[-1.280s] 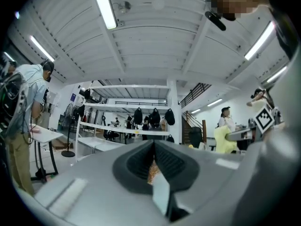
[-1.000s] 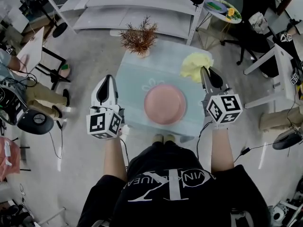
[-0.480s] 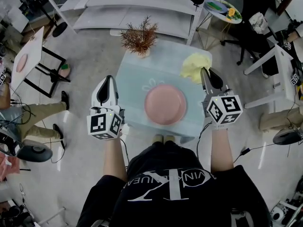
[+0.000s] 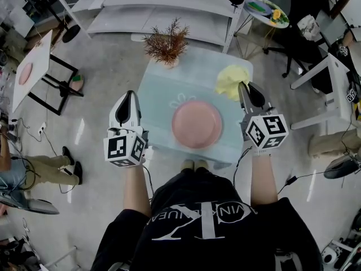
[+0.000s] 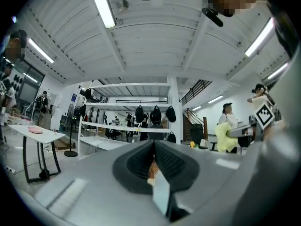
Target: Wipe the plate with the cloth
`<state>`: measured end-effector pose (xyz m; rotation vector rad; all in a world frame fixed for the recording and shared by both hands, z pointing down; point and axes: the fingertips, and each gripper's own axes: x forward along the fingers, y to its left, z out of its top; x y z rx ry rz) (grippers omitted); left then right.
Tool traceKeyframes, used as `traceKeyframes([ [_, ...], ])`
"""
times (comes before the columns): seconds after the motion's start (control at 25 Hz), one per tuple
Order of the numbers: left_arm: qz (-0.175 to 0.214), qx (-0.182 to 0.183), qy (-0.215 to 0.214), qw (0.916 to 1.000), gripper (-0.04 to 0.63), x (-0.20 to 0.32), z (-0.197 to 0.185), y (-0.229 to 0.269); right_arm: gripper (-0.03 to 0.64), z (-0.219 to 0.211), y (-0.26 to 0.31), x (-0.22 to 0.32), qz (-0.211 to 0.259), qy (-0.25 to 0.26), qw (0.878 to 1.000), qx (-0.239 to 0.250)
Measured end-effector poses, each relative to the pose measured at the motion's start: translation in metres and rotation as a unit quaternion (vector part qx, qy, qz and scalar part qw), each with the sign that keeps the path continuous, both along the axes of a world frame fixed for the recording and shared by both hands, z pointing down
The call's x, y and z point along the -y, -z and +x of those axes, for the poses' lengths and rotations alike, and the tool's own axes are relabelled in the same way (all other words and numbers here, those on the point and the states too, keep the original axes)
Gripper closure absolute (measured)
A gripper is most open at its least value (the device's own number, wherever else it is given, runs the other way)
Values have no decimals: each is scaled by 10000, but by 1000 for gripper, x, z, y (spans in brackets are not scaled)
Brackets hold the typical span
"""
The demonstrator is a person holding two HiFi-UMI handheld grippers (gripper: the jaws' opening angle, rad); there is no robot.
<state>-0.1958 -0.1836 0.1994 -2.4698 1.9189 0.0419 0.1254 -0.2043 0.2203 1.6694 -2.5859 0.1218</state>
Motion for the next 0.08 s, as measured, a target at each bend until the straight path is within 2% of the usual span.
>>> traceKeyframes([
  [0.08,-12,-1,-3,10000,595,1,-1,0,592,-1,-1,1,-19,0,10000,5],
])
